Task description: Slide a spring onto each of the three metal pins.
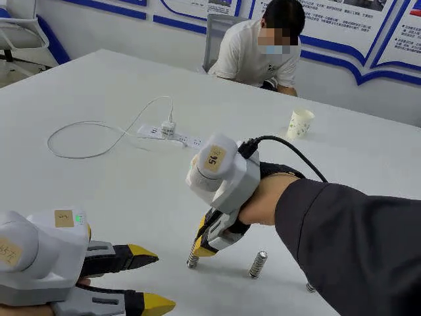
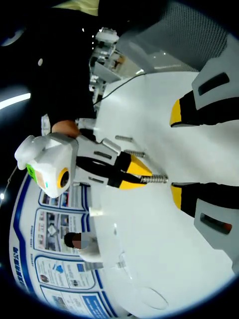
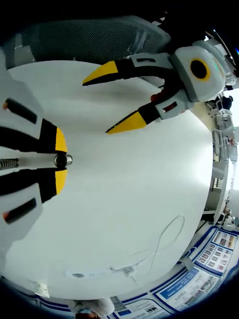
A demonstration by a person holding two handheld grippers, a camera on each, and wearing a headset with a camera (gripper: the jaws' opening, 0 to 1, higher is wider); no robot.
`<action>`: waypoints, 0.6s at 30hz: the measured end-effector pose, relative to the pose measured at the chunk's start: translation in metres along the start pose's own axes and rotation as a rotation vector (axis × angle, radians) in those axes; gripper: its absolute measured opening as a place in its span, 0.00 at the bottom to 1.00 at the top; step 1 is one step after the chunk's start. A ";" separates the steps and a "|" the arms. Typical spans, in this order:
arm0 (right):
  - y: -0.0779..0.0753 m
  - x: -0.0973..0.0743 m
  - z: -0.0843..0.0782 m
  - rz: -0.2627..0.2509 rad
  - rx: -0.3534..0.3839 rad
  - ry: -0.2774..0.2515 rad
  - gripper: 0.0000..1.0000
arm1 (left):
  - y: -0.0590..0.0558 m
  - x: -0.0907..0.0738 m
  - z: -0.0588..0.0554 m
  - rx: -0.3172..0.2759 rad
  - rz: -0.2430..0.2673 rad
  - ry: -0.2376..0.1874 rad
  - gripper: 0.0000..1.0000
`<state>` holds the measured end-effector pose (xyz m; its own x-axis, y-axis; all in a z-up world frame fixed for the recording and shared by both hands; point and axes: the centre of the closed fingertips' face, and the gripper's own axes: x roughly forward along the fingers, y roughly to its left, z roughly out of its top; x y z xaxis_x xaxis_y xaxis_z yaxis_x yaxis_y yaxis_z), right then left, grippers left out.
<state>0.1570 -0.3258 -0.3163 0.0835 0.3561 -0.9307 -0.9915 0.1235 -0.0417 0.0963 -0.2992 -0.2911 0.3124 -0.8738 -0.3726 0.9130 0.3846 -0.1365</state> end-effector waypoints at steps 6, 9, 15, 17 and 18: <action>0.000 0.004 -0.004 0.002 0.006 0.020 0.12 | 0.001 0.000 -0.001 -0.002 0.000 0.000 0.45; 0.000 0.007 -0.007 0.001 0.011 0.026 0.12 | 0.001 0.000 -0.001 -0.003 0.001 0.000 0.45; 0.000 0.007 -0.006 -0.008 0.019 0.015 0.12 | 0.000 0.001 0.000 -0.001 0.001 0.002 0.45; 0.000 0.008 -0.006 -0.012 0.019 0.016 0.12 | 0.000 0.001 0.000 -0.001 0.000 0.002 0.45; 0.001 0.008 -0.007 -0.012 0.018 0.015 0.12 | 0.000 0.001 0.000 0.000 -0.001 0.003 0.45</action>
<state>0.1561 -0.3289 -0.3264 0.0933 0.3402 -0.9357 -0.9885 0.1441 -0.0462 0.0966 -0.3006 -0.2915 0.3112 -0.8732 -0.3751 0.9131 0.3841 -0.1367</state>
